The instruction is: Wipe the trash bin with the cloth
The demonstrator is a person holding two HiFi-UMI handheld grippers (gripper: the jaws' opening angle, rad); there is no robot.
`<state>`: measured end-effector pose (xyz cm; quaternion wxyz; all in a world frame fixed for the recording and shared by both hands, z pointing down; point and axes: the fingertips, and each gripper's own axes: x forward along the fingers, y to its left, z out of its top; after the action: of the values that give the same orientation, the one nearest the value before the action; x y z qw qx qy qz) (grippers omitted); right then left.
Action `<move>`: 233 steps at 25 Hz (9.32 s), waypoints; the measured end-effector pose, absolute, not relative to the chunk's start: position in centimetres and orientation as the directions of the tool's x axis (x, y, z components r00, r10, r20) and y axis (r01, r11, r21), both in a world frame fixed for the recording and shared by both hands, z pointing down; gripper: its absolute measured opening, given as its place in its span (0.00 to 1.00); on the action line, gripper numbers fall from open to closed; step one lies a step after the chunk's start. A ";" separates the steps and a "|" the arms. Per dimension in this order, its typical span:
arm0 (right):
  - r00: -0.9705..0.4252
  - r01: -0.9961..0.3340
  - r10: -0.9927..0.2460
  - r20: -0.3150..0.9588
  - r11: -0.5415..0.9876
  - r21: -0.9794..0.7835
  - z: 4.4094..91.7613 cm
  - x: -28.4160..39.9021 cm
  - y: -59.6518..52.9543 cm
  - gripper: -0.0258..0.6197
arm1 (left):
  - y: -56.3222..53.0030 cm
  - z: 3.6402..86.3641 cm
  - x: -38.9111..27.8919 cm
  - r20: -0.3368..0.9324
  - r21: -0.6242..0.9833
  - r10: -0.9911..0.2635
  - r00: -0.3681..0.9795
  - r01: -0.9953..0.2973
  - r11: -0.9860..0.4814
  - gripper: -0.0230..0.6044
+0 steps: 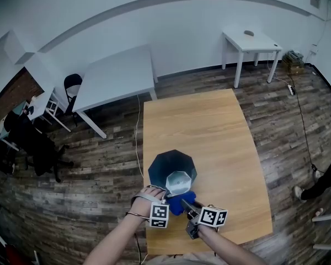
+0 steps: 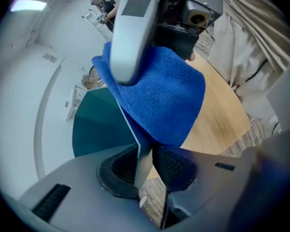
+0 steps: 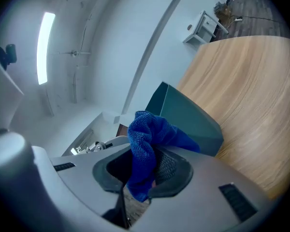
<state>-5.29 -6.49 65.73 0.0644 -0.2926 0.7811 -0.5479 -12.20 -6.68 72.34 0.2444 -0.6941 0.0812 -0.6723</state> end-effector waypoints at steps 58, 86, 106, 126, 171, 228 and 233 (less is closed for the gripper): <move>-0.833 -0.469 -0.471 0.289 0.324 -0.822 67.5 -2.0 -7.4 0.16 | -7.1 72.1 -7.3 0.914 -0.302 -0.315 0.255 -0.091 -0.949 0.11; -0.754 -0.605 -0.419 0.506 0.143 -0.784 83.2 -5.7 -10.7 0.16 | -7.4 72.3 -8.1 0.908 -0.343 -0.339 0.246 -0.028 -0.939 0.11; -0.682 -0.709 -0.364 0.634 0.118 -0.695 89.4 -4.9 -11.2 0.16 | -7.8 71.8 -7.5 0.871 -0.380 -0.389 0.301 -0.090 -0.921 0.13; -0.793 -0.477 -0.537 0.288 0.254 -0.841 65.3 -2.2 -4.5 0.16 | -6.8 72.0 -14.7 0.884 -0.467 -0.452 0.119 0.215 -0.858 0.19; -0.723 -0.691 -0.209 0.659 0.216 -0.690 93.5 -4.7 -11.4 0.16 | -6.1 72.6 -8.7 0.931 -0.353 -0.322 0.172 0.193 -0.916 0.12; -0.704 -0.708 -0.284 0.651 0.220 -0.671 91.4 -4.7 -12.9 0.16 | -8.6 73.0 -7.1 0.924 -0.361 -0.363 0.122 -0.036 -0.932 0.16; -0.702 -0.709 -0.273 0.658 0.186 -0.680 92.8 -4.6 -13.2 0.16 | -8.8 73.0 -7.1 0.921 -0.369 -0.373 0.113 -0.057 -0.928 0.16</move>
<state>-4.57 -13.18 92.78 -0.1999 -0.3303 0.7437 -0.5458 -7.08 -8.78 73.00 0.1216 -0.7360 0.1459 -0.6498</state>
